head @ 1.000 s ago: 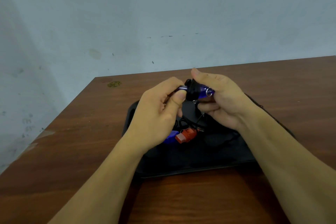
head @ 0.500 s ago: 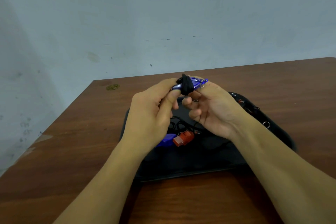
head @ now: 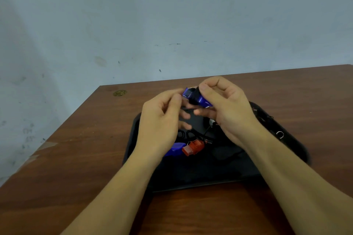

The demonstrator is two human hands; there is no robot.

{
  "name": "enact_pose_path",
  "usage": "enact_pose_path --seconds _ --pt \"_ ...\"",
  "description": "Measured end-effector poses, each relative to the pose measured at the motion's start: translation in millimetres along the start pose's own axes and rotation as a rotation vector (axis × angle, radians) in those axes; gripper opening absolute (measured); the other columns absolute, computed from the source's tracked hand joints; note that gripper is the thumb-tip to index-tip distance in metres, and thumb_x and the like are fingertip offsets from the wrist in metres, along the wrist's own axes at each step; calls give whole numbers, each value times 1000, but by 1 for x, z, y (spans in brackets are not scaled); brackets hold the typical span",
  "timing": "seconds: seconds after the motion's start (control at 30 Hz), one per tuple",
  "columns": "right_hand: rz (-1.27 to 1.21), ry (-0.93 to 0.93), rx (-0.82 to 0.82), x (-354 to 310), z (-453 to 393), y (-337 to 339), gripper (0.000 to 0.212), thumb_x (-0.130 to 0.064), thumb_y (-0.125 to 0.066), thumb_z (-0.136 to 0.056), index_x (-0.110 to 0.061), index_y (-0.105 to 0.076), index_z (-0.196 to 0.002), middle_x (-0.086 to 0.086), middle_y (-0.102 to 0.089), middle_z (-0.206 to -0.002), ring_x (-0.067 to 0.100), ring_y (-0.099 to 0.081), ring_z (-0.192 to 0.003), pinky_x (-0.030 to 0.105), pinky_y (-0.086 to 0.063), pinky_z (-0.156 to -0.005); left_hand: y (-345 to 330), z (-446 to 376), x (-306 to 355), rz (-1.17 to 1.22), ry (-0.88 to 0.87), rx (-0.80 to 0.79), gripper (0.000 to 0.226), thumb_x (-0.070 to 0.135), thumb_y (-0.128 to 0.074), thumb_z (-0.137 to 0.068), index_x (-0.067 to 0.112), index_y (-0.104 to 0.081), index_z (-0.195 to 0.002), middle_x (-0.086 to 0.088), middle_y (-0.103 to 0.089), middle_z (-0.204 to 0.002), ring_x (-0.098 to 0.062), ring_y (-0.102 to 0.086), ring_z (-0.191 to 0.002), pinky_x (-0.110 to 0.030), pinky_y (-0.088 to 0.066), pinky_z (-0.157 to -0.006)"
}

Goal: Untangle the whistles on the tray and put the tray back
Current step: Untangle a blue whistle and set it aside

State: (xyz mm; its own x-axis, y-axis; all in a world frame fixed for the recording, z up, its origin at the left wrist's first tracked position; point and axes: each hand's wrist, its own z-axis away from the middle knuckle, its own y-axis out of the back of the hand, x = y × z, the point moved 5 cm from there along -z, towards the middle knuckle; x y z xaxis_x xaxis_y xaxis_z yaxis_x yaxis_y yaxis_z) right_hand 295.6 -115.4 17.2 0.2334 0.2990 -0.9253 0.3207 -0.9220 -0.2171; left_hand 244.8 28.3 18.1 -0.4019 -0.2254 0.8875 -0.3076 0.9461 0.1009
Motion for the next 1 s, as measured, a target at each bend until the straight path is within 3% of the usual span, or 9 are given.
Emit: enact_pose_path --seconds 0.07,0.2,0.3,0.4,0.5,0.63,0.77,0.9,1.0 --pt "127 138 57 -1 3 -6 6 -11 -60 -98 -10 -63 -94 13 -74 -98 26 -74 -77 27 -60 -60 -8 4 -2 242 186 10 30 20 -46 -105 16 -76 -103 -7 -75 -91 -17 -68 -78 -37 -62 -69" --pt "118 238 101 3 12 -25 7 -10 -61 -98 -14 -64 -93 7 -75 -95 17 -73 -79 32 -62 -65 -22 13 -1 464 325 -16 36 37 -45 -105 16 -75 -106 -8 -75 -102 -13 -70 -85 -32 -60 -70" --pt "144 267 154 5 11 -27 4 -13 -63 -98 -13 -66 -98 5 -75 -96 17 -73 -87 39 -63 -76 -26 14 2 506 284 -31 29 29 -44 -106 20 -71 -111 -5 -74 -109 -14 -71 -94 -26 -56 -68" --pt "254 275 176 5 11 -25 6 -16 -66 -96 -18 -70 -101 -2 -75 -98 13 -72 -92 39 -61 -83 -24 13 2 426 207 -25 28 19 -41 -107 21 -67 -116 -3 -73 -113 -17 -69 -108 -30 -57 -78" --pt "280 248 168 6 12 -25 7 -19 -69 -94 -18 -72 -101 -1 -74 -94 17 -72 -84 47 -62 -75 -20 11 2 368 169 5 30 13 -39 -106 15 -68 -115 -7 -74 -108 -17 -72 -97 -31 -57 -75" --pt "160 176 88 7 10 -22 10 -17 -69 -94 -7 -69 -97 4 -68 -71 19 -64 -57 33 -53 -51 -15 7 1 390 228 76 33 13 -39 -103 17 -71 -105 -5 -64 -74 -16 -53 -61 -35 -50 -59" --pt "173 163 -38 7 9 -25 8 -10 -67 -95 -3 -67 -98 15 -67 -76 25 -65 -57 34 -53 -54 -13 6 -5 406 305 126 34 11 -37 -97 16 -70 -94 0 -52 -62 -13 -40 -52 -30 -37 -47" --pt "368 286 -60 -2 13 -27 5 -10 -71 -91 -14 -69 -92 4 -72 -88 15 -71 -75 27 -57 -69 -10 8 -7 408 332 124 25 10 -39 -89 13 -63 -87 -3 -47 -68 -14 -37 -53 -29 -31 -47" --pt "379 313 -72 -8 16 -33 5 -10 -70 -92 -15 -69 -92 3 -73 -87 10 -71 -74 19 -55 -65 -7 9 -6 363 316 114 21 11 -40 -88 17 -60 -82 -5 -48 -73 -15 -39 -56 -32 -32 -50"
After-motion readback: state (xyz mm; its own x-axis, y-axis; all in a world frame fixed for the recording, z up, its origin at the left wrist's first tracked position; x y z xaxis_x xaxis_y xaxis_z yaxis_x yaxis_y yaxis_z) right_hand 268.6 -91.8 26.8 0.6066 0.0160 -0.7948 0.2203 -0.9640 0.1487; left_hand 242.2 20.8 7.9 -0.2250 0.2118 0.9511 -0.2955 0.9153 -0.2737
